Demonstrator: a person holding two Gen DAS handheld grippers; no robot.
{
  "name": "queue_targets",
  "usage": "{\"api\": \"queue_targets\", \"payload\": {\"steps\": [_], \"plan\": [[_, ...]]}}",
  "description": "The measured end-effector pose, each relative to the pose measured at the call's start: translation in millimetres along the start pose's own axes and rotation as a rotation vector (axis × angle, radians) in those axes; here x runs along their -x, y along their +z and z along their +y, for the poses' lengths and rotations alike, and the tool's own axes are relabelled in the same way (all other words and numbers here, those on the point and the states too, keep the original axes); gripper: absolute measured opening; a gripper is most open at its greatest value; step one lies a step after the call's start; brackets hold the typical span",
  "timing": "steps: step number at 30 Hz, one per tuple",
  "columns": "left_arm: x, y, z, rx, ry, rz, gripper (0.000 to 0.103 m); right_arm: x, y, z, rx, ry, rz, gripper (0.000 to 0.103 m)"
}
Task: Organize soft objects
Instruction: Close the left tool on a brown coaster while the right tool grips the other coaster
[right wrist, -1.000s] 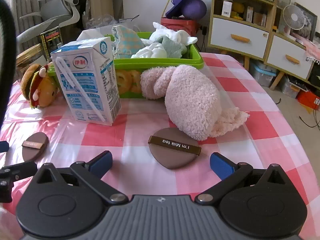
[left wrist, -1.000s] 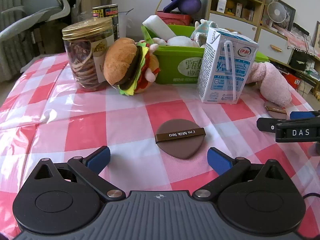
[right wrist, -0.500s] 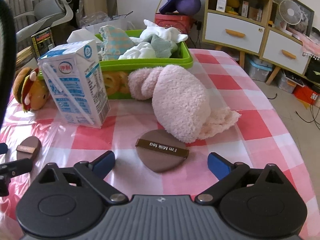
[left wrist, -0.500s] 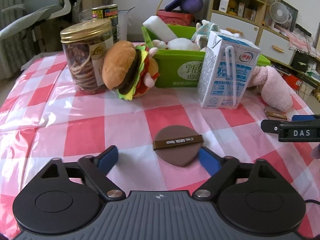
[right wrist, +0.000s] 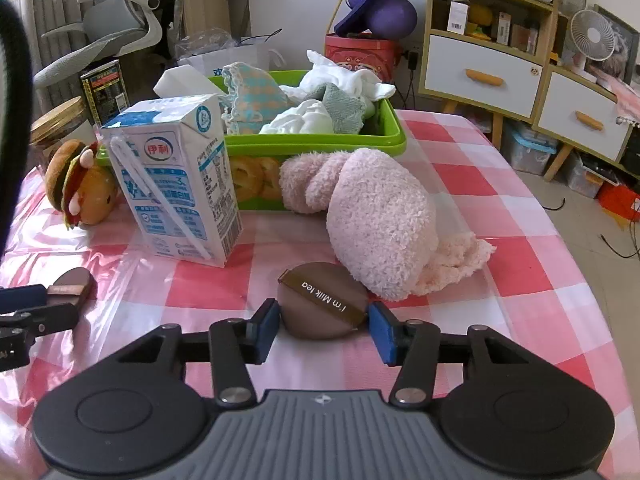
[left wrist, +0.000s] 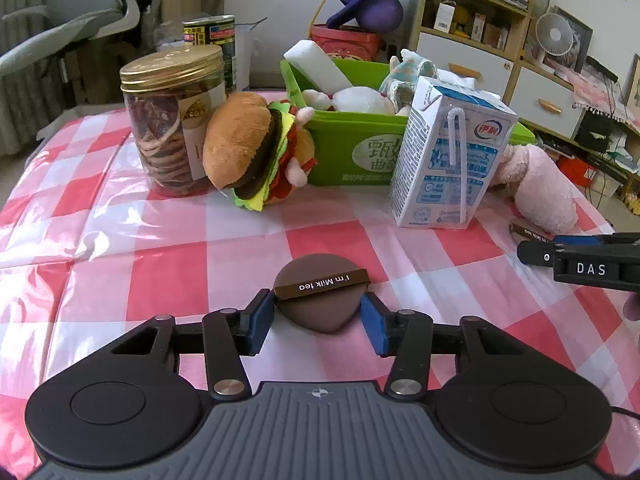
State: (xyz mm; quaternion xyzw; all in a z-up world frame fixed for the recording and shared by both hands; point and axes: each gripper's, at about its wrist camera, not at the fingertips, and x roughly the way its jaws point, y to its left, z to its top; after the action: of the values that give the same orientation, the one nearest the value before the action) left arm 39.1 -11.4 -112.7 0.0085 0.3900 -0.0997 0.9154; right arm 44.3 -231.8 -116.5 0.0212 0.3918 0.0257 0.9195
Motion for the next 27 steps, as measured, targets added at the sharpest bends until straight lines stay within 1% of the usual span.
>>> {"api": "queue_targets", "payload": {"steps": [4, 8, 12, 17, 27], "plan": [[1.0, -0.1, 0.9, 0.009, -0.005, 0.000, 0.048, 1.1, 0.3, -1.3, -0.009, 0.013, 0.001, 0.027], [2.5, 0.6, 1.7, 0.020, -0.009, -0.001, 0.046, 3.9, 0.7, -2.0, -0.026, 0.055, 0.001, 0.027], [4.4, 1.5, 2.7, 0.027, -0.012, -0.004, 0.045, 6.9, 0.5, 3.1, -0.013, 0.096, 0.002, 0.026], [7.4, 2.6, 3.5, 0.039, -0.016, -0.006, 0.043, 9.8, 1.6, 9.8, 0.000, 0.131, 0.007, 0.026], [12.8, 5.2, 6.6, 0.062, -0.027, -0.007, 0.043, 14.5, 4.5, 13.3, -0.021, 0.203, 0.023, 0.026]]}}
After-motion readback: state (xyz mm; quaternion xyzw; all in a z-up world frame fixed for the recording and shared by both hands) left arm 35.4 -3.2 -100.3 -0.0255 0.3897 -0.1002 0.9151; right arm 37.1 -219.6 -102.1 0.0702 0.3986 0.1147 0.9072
